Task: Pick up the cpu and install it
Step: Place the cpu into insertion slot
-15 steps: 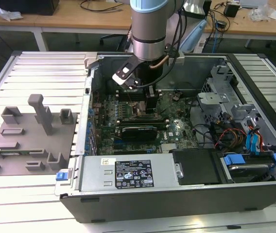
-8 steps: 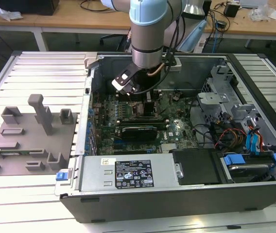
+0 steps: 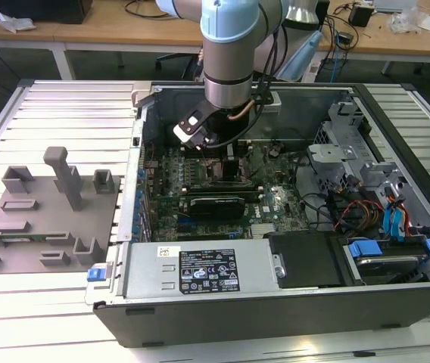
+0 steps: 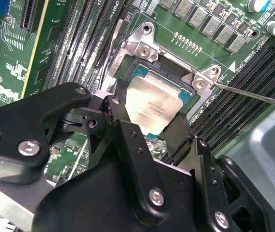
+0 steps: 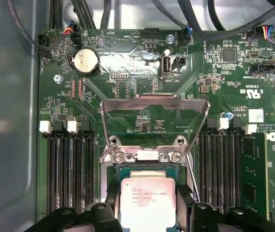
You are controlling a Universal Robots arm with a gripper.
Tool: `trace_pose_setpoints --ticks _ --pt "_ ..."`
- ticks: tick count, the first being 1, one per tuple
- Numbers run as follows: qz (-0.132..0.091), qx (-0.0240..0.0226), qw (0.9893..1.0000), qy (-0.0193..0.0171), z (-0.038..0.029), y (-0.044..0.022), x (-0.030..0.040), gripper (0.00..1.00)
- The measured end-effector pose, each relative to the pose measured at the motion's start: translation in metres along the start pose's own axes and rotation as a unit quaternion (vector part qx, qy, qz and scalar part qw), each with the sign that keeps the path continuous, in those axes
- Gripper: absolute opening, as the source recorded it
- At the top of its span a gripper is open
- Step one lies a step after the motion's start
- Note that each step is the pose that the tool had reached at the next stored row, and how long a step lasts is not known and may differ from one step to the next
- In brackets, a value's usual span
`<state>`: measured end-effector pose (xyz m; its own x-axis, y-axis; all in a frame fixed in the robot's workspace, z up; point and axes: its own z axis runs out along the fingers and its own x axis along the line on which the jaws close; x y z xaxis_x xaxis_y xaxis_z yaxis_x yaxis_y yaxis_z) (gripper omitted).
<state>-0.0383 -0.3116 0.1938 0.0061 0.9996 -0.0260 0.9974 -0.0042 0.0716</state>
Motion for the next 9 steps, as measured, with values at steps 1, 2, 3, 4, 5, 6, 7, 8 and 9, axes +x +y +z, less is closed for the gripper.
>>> trace_pose_setpoints --ticks 1,2,3,4,5,6,7,8,9 --pt "0.000 -0.0001 1.0000 0.0001 0.0001 0.0000 0.0000 0.55" --pt "0.000 -0.0001 1.0000 0.0001 0.0001 0.0000 0.0000 0.55" --pt "0.000 -0.0001 1.0000 0.0000 0.0001 0.0000 0.0000 0.55" --pt "0.000 -0.0001 1.0000 0.0002 0.0002 0.0000 0.0000 0.55" --pt "0.000 -0.0007 1.0000 0.0011 0.0008 0.0001 0.0003 0.55" --pt "0.000 -0.0006 1.0000 0.0009 0.0008 0.0001 0.0003 0.62" --pt "0.000 -0.0004 1.0000 0.0005 0.0005 0.0001 0.0002 0.62" --pt "0.000 -0.0002 1.0000 0.0003 0.0004 0.0000 0.0001 0.62" --pt "0.000 -0.0002 1.0000 0.0003 0.0004 0.0000 0.0001 0.62"
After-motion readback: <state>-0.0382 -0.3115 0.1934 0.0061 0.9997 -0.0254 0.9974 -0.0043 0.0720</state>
